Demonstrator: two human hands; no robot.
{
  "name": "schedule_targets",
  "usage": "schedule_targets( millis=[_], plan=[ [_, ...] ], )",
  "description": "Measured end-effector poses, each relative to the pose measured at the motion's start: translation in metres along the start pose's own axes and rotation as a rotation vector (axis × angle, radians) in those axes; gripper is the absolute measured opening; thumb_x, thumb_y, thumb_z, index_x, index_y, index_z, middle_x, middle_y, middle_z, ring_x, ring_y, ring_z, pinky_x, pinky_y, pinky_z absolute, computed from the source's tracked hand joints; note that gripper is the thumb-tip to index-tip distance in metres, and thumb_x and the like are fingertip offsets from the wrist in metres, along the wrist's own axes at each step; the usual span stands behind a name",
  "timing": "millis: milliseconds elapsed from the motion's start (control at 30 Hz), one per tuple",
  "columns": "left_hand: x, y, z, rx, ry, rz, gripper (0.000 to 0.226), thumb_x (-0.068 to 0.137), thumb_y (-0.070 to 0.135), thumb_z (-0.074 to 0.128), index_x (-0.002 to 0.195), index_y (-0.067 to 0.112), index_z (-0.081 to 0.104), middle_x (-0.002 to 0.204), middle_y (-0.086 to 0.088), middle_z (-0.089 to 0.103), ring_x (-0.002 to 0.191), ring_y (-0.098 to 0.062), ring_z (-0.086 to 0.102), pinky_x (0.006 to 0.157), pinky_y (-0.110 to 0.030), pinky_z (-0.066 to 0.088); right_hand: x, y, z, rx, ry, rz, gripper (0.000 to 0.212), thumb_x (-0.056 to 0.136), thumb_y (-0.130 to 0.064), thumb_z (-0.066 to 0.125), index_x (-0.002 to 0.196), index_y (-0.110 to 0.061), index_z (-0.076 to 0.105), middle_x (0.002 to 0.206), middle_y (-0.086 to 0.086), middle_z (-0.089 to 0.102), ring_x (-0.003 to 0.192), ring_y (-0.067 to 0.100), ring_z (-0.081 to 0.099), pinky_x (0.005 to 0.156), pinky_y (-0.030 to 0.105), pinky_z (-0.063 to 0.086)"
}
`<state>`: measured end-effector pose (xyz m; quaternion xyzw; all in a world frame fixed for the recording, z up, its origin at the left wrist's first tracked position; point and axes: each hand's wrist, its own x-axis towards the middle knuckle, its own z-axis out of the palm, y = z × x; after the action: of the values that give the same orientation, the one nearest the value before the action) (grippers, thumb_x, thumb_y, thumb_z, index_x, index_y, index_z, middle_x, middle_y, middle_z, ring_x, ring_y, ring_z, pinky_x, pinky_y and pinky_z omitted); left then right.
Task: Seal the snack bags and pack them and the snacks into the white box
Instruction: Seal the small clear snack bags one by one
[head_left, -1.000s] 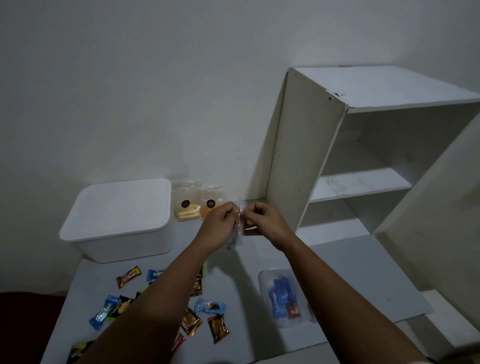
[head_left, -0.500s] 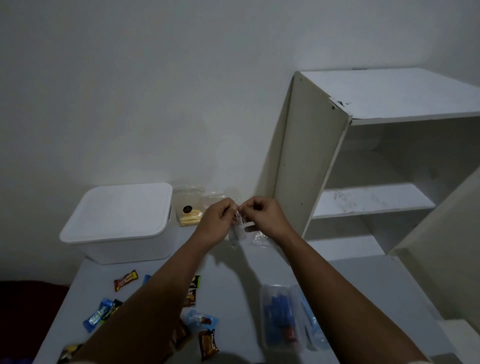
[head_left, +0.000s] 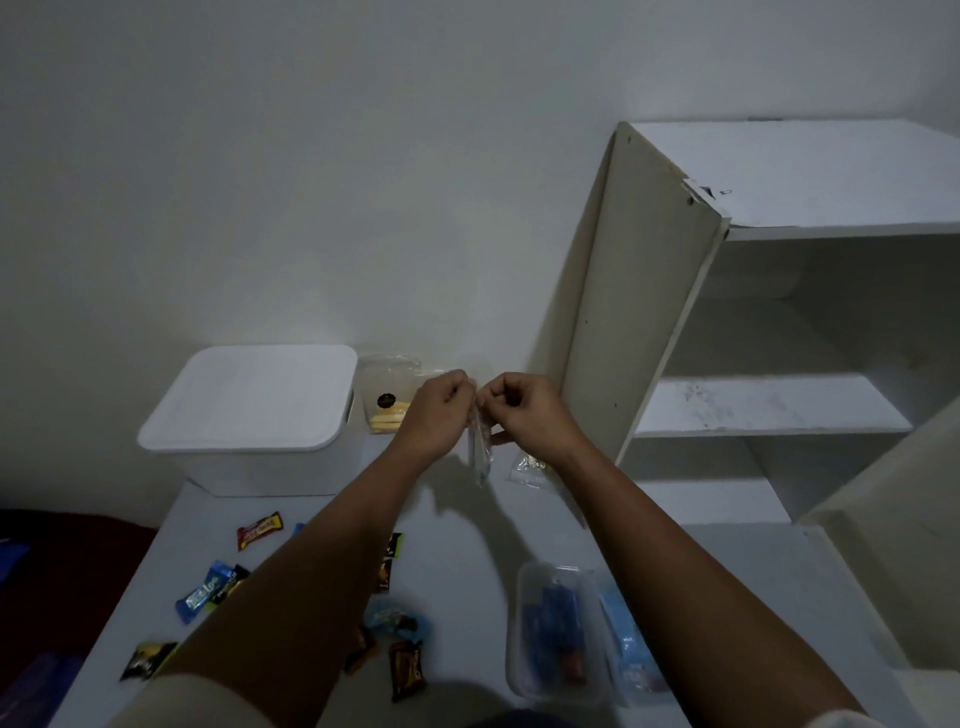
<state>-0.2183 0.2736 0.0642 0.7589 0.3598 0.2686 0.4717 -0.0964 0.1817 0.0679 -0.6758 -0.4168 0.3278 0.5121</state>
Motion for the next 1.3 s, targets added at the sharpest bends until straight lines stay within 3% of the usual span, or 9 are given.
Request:
schedule_targets(
  millis=[167, 333, 533, 633, 867, 1000, 1133, 1267, 1300],
  plan=[
    [0.002, 0.002, -0.001, -0.003, 0.066, 0.027, 0.028, 0.093, 0.022, 0.047, 0.065, 0.021, 0.045, 0.065, -0.005, 0.051, 0.062, -0.017, 0.048, 0.063, -0.037, 0.043, 0.0, -0.012, -0.01, 0.017, -0.138, 0.103, 0.008, 0.081, 0.008, 0.068, 0.087, 0.004, 0.071, 0.078, 0.017, 0.073, 0.072, 0.022, 0.073, 0.065, 0.035, 0.062],
    [-0.001, 0.004, 0.003, -0.126, -0.045, -0.114, 0.022, 0.09, 0.017, 0.053, 0.069, 0.014, 0.055, 0.067, -0.009, 0.059, 0.065, -0.02, 0.057, 0.071, -0.041, 0.053, 0.008, -0.014, -0.012, 0.02, -0.004, 0.068, 0.006, 0.083, 0.007, 0.066, 0.083, 0.006, 0.072, 0.074, 0.014, 0.071, 0.068, 0.019, 0.072, 0.06, 0.028, 0.058],
    [-0.004, -0.005, 0.003, 0.009, -0.084, -0.067, 0.03, 0.084, 0.032, 0.048, 0.067, 0.008, 0.056, 0.067, -0.012, 0.063, 0.066, -0.021, 0.061, 0.077, -0.05, 0.058, 0.005, -0.007, -0.008, 0.058, 0.032, 0.129, 0.006, 0.085, 0.0, 0.069, 0.084, 0.003, 0.073, 0.076, 0.012, 0.074, 0.074, 0.02, 0.075, 0.062, 0.03, 0.059],
    [-0.003, -0.006, 0.002, 0.021, -0.067, -0.044, 0.029, 0.091, 0.029, 0.046, 0.064, 0.021, 0.052, 0.069, -0.01, 0.064, 0.069, -0.023, 0.063, 0.076, -0.054, 0.057, 0.001, -0.012, -0.01, 0.069, -0.034, 0.186, 0.005, 0.082, 0.005, 0.068, 0.083, 0.003, 0.072, 0.079, 0.017, 0.075, 0.072, 0.021, 0.075, 0.061, 0.029, 0.059],
    [-0.005, -0.006, 0.004, -0.129, -0.051, -0.129, 0.031, 0.099, 0.012, 0.046, 0.069, 0.014, 0.052, 0.064, -0.004, 0.058, 0.062, -0.018, 0.055, 0.065, -0.036, 0.05, 0.01, -0.012, -0.003, 0.045, 0.033, 0.124, 0.007, 0.081, 0.006, 0.072, 0.079, -0.001, 0.075, 0.077, 0.021, 0.075, 0.075, 0.032, 0.076, 0.076, 0.047, 0.065],
    [-0.003, -0.007, 0.001, -0.014, -0.033, -0.038, 0.029, 0.1, 0.015, 0.046, 0.071, 0.016, 0.051, 0.069, -0.007, 0.061, 0.065, -0.021, 0.061, 0.07, -0.05, 0.057, 0.005, -0.016, -0.005, 0.071, -0.025, 0.191, 0.007, 0.081, 0.008, 0.071, 0.083, 0.002, 0.073, 0.076, 0.016, 0.075, 0.072, 0.024, 0.076, 0.067, 0.035, 0.064],
    [-0.006, -0.014, 0.008, -0.163, -0.044, -0.065, 0.033, 0.103, 0.016, 0.05, 0.07, 0.021, 0.051, 0.066, -0.005, 0.061, 0.061, -0.022, 0.059, 0.062, -0.045, 0.053, 0.007, -0.021, -0.014, -0.024, -0.083, 0.224, 0.01, 0.082, 0.007, 0.071, 0.092, 0.008, 0.073, 0.076, 0.015, 0.074, 0.068, 0.02, 0.075, 0.072, 0.038, 0.064],
    [-0.003, -0.011, 0.006, -0.215, 0.095, -0.095, 0.009, 0.101, 0.021, 0.053, 0.104, 0.027, 0.058, 0.096, 0.0, 0.065, 0.087, -0.02, 0.065, 0.077, -0.04, 0.057, 0.007, -0.025, -0.032, -0.033, -0.14, 0.222, 0.014, 0.086, 0.008, 0.066, 0.098, 0.01, 0.073, 0.084, 0.021, 0.072, 0.07, 0.021, 0.073, 0.068, 0.033, 0.063],
    [-0.003, -0.01, 0.002, -0.201, 0.137, -0.108, 0.022, 0.1, 0.018, 0.052, 0.118, 0.03, 0.055, 0.108, 0.001, 0.061, 0.099, -0.019, 0.063, 0.082, -0.036, 0.055, 0.007, -0.027, -0.039, -0.029, -0.196, 0.229, 0.014, 0.087, 0.009, 0.065, 0.098, 0.01, 0.073, 0.085, 0.022, 0.073, 0.073, 0.021, 0.074, 0.07, 0.033, 0.064]
  ],
)
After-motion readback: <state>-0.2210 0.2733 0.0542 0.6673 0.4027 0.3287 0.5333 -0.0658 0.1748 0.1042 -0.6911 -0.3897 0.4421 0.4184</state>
